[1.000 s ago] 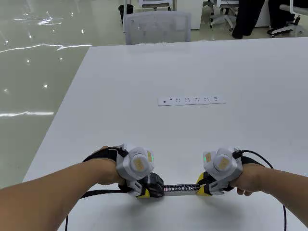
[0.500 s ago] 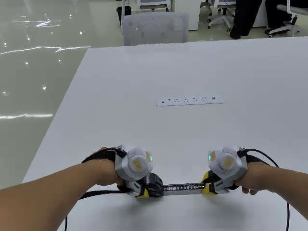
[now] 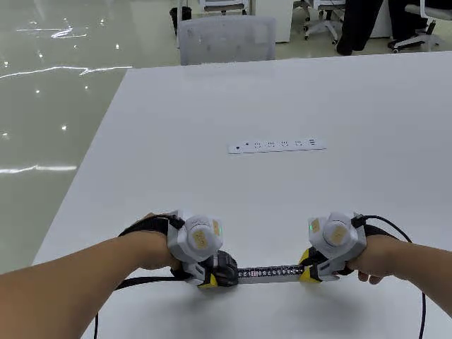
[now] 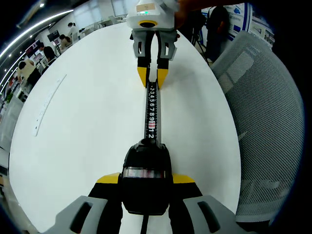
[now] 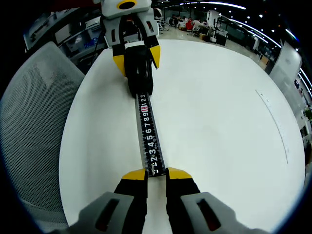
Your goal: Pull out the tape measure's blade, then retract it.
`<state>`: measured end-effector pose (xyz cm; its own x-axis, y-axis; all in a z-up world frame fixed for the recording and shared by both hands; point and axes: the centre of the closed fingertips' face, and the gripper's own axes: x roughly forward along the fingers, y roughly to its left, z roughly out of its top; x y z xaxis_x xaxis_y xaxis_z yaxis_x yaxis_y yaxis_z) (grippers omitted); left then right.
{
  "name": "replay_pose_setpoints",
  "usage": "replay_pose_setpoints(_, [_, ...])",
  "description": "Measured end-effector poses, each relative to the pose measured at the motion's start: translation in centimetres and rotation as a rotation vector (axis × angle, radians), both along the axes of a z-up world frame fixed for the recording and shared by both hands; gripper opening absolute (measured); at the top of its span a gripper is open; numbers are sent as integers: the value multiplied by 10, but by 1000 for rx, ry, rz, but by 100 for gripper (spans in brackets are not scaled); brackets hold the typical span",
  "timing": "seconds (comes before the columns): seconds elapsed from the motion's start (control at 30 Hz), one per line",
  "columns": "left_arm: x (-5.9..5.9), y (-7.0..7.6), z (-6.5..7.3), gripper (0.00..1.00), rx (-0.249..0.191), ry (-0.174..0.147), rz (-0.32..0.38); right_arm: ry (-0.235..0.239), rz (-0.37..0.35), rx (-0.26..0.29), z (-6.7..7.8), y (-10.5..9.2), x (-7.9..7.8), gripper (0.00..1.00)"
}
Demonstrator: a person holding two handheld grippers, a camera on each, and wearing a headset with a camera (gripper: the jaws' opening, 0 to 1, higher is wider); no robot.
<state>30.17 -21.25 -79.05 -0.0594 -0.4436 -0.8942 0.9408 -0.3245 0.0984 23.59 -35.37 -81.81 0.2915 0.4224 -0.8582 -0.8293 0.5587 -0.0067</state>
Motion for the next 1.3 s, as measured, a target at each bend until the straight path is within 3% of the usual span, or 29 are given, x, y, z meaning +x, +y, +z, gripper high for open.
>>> replay_pose_setpoints(0.73, [0,0,0,33,4,1,2,10,-13,-5,0,-12,-8,12])
replay_pose_setpoints(1.3, [0,0,0,33,7,-2,5,19,-27,-20,1,-34,-17,12])
